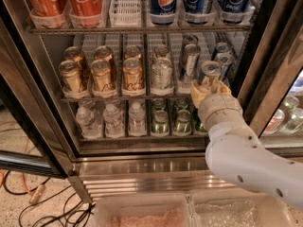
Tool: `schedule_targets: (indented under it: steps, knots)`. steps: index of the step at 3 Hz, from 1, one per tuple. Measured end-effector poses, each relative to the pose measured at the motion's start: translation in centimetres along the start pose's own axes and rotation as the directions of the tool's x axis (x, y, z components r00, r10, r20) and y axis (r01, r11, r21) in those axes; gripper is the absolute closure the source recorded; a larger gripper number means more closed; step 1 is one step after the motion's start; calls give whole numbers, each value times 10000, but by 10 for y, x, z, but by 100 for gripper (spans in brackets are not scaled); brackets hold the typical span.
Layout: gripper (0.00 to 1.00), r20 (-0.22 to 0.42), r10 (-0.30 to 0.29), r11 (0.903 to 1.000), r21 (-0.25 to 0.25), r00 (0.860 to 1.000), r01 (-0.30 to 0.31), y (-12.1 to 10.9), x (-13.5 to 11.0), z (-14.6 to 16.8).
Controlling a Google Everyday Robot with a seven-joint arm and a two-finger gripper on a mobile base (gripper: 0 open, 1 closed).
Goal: Pick redbull can from middle shelf of fridge
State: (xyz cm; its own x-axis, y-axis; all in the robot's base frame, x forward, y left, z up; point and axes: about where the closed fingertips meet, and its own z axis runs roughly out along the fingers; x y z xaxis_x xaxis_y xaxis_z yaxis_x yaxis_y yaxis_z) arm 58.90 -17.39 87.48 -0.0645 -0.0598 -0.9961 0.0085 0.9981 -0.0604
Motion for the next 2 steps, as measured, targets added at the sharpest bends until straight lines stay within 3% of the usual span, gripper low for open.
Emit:
schedule_targets:
  steps: [2]
  knots:
    - [100,-445,151,9994,-305,9989,-165,0,18,-27]
